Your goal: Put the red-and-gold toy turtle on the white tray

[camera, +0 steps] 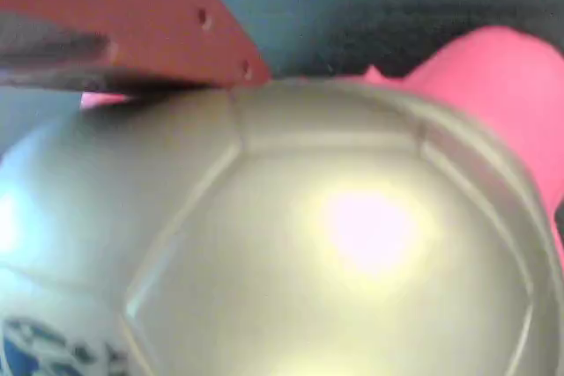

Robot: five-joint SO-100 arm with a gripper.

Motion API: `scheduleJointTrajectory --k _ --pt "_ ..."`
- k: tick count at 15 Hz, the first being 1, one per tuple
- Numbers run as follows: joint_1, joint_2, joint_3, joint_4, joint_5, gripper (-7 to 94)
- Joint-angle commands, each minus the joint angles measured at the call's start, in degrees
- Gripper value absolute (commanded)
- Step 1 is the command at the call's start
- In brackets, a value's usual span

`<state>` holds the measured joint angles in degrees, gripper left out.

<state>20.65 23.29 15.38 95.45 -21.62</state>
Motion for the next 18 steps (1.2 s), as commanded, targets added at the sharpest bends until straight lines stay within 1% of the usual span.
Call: scheduleJointTrajectory --k 1,3,5,10,12,14,18 --pt "0.9 4.8 1.5 1.1 0.1 13" --pt "1.0 9.7 10.2 -3.2 0.3 0" --pt "1.2 14.2 14.3 -5.0 1.8 0" --pt "1.1 31.1 20.8 -7.0 6.7 0" --pt "0.4 38.2 26.7 -11.7 9.0 0" --pt "-0.6 44.1 33.4 -14.5 11.1 0" --pt "-4.3 51.8 42.7 -15.3 11.8 0"
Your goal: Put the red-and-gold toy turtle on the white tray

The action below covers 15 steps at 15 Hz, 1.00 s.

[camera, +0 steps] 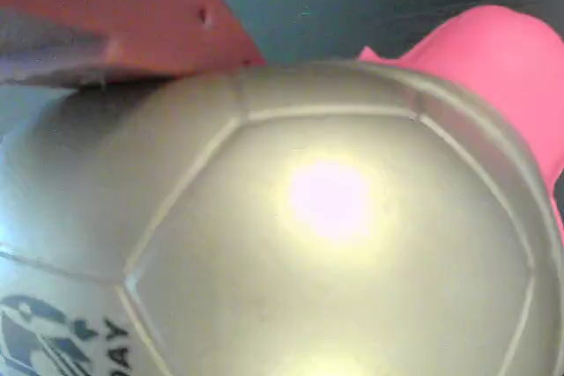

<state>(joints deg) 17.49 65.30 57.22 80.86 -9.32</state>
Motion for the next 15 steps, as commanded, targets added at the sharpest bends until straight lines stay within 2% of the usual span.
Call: scheduleJointTrajectory --k 1,4,10,15 --pt "-1.8 10.5 1.8 -0.7 -0.5 0" --pt "-8.5 12.0 1.1 1.2 4.4 0" --pt "-27.6 10.9 1.1 -0.6 14.2 0" --pt "-34.6 7.9 1.8 -0.3 18.0 0"
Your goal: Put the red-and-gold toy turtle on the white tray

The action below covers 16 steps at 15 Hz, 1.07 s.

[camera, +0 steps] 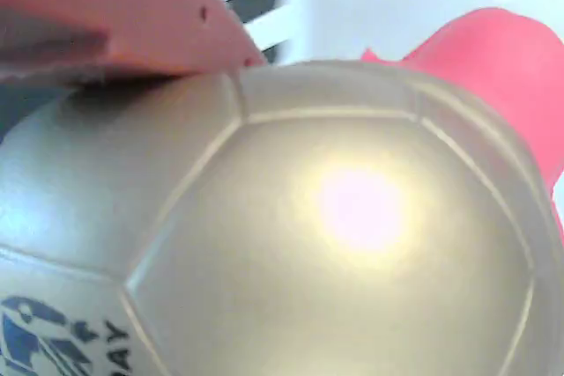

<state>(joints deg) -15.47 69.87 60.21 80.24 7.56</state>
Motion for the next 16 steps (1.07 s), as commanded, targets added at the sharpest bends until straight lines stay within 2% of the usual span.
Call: scheduleJointTrajectory --k 1,11,16 --pt "-2.0 2.2 -1.1 0.3 1.1 0" --pt "-4.9 -6.2 -4.9 -0.4 4.0 0" --pt "-6.2 -7.2 -5.8 -0.2 4.0 4"
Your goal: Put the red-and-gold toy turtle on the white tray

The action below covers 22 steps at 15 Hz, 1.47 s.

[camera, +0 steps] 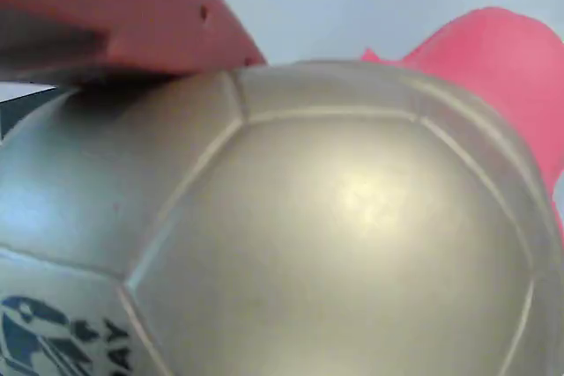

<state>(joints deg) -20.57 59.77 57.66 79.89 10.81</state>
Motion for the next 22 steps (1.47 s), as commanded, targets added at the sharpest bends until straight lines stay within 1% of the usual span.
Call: scheduleJointTrajectory --k 1,2,3,4,5,8,9,17,20,21,22 --pt "-1.2 2.5 -3.3 0.2 0.7 4" --pt "-1.2 2.3 -3.3 0.3 0.7 4" --pt "-1.1 2.3 -3.2 0.4 0.7 7" --pt "-1.1 2.3 -3.2 0.7 0.6 17" --pt "-1.1 2.3 -3.2 1.3 0.5 33" --pt "-1.1 2.1 -2.7 1.4 0.9 56" --pt "-1.2 2.1 -2.6 1.4 1.0 59" --pt "-2.1 2.7 -2.5 2.0 0.8 59" --pt "-1.7 5.0 -1.9 1.2 -1.1 58" --pt "-1.3 6.4 -1.5 0.6 -1.4 54" --pt "-1.0 7.9 -1.1 0.0 -1.5 42"
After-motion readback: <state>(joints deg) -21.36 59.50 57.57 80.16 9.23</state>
